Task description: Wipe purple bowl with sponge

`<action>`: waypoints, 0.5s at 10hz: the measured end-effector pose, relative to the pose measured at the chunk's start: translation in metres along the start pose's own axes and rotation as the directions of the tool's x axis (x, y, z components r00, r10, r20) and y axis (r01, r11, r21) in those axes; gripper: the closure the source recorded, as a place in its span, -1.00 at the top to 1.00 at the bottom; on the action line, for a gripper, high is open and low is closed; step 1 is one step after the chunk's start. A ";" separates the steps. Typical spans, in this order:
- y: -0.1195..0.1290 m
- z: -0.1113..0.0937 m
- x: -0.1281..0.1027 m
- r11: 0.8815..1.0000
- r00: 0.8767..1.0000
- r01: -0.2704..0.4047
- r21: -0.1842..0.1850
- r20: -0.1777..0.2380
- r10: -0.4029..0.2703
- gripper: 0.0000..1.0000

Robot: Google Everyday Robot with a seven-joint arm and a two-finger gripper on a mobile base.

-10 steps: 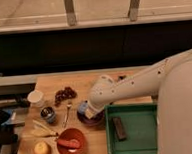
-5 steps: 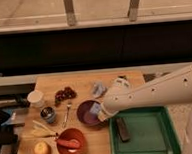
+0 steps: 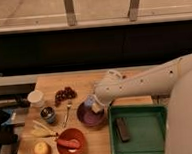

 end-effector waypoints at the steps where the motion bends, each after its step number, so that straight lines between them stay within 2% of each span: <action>1: 0.002 0.004 -0.017 1.000 1.000 0.019 -0.009 0.011 -0.019 -1.00; 3: 0.007 0.008 -0.029 0.999 0.999 0.045 -0.009 0.014 -0.045 -1.00; 5: 0.023 0.004 -0.019 0.999 0.998 0.054 0.000 0.015 -0.054 -1.00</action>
